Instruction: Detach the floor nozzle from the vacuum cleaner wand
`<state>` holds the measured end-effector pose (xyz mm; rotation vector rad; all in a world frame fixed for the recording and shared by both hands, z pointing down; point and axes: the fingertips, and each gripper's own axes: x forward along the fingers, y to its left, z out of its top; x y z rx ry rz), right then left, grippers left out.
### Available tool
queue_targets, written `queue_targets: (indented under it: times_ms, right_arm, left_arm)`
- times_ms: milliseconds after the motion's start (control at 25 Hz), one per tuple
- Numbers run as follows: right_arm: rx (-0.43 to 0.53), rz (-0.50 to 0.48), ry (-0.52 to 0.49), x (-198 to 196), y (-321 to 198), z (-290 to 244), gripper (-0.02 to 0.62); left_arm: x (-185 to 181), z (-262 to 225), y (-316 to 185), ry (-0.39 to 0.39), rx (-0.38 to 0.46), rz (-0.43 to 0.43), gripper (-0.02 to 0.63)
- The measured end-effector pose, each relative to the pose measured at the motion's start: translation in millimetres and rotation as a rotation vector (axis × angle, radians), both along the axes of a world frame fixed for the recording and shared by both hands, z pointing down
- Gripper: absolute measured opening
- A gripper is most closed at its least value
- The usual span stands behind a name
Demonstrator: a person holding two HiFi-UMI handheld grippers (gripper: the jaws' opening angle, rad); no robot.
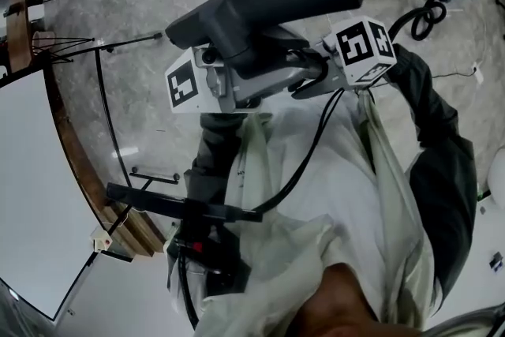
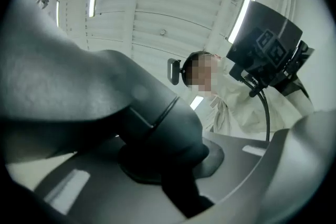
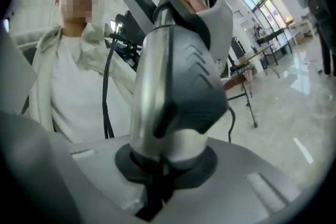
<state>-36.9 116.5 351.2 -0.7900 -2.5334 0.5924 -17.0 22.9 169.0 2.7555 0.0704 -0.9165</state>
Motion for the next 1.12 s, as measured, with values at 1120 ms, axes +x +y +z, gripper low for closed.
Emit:
queue_targets:
  times_ms: [1120]
  right_arm:
    - [0.032,0.019,0.013,-4.7,-6.4,12.4,0.041]
  left_arm:
    - [-3.9,8.0,-5.4,-0.030,-0.016,-0.032,0.074]
